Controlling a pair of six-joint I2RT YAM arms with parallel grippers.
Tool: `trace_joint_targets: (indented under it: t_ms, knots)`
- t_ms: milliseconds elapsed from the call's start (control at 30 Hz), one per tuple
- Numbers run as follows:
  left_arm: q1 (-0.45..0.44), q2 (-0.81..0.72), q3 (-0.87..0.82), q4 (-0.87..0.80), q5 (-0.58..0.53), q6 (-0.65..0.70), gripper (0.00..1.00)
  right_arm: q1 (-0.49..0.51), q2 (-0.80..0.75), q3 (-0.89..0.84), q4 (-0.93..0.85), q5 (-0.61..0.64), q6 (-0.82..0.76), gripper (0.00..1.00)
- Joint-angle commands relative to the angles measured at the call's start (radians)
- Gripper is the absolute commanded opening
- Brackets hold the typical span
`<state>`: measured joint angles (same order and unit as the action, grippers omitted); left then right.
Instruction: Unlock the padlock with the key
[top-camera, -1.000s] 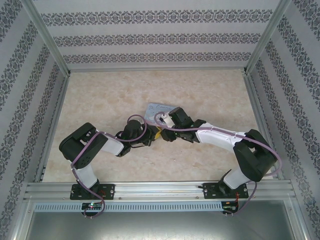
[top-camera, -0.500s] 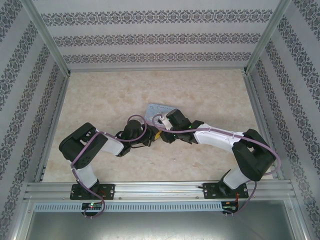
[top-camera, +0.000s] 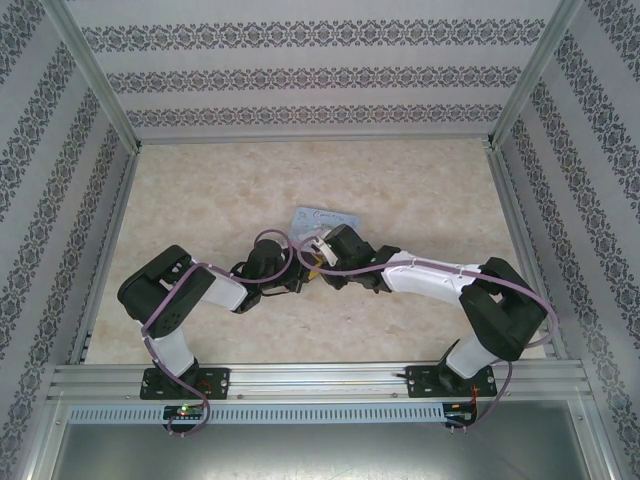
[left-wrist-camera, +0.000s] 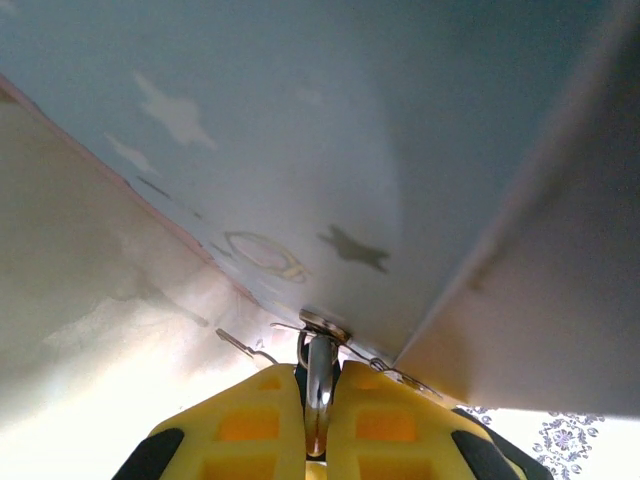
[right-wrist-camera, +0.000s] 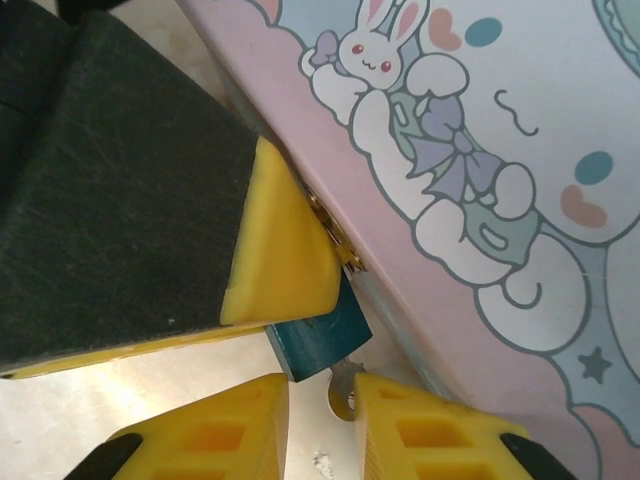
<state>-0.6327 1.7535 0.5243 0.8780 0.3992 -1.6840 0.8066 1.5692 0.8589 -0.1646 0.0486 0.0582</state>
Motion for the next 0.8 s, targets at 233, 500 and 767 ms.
trace_joint_targets:
  t_ms: [233,500,767]
  knots:
    - [0.004,-0.049,0.021,0.048,0.029,0.015,0.00,0.071,0.052,-0.060,0.104,0.317,-0.044,0.19]
    - [0.005,-0.048,0.017,0.054,0.035,0.017,0.00,0.085,0.076,-0.049,0.165,0.365,-0.006,0.00]
    - [0.005,-0.035,0.005,0.047,0.029,0.032,0.00,0.061,-0.027,-0.030,0.108,0.088,0.072,0.32]
